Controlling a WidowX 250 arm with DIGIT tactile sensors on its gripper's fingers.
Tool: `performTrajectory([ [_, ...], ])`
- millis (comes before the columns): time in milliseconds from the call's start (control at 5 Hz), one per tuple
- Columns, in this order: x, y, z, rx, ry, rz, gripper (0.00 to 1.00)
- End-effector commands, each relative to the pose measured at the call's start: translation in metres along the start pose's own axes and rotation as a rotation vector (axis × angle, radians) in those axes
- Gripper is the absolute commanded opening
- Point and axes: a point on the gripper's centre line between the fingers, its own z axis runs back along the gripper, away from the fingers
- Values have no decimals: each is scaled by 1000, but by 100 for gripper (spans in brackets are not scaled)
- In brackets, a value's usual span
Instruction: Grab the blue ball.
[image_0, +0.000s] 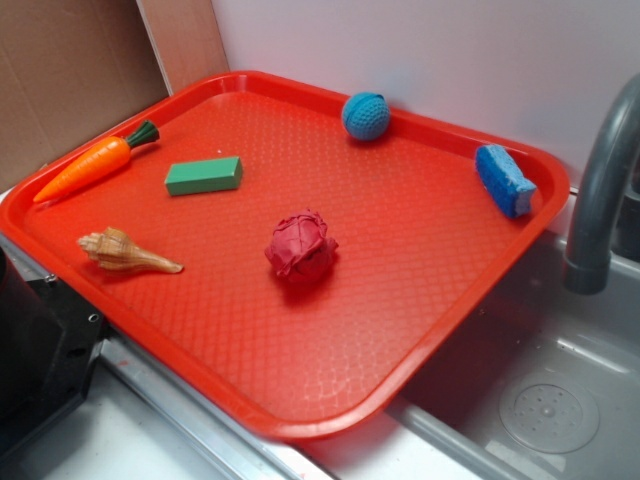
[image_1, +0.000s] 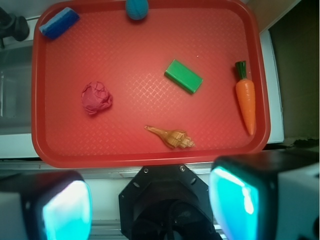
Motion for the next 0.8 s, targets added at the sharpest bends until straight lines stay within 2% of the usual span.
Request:
performTrajectory([
  [0, 0, 0, 0, 0, 0, 0, 100],
  [200, 47, 16, -34, -9, -22, 23, 100],
  [400, 97, 18, -63, -97, -118, -100, 100],
  [600, 112, 24, -78, -56, -130, -83, 100],
])
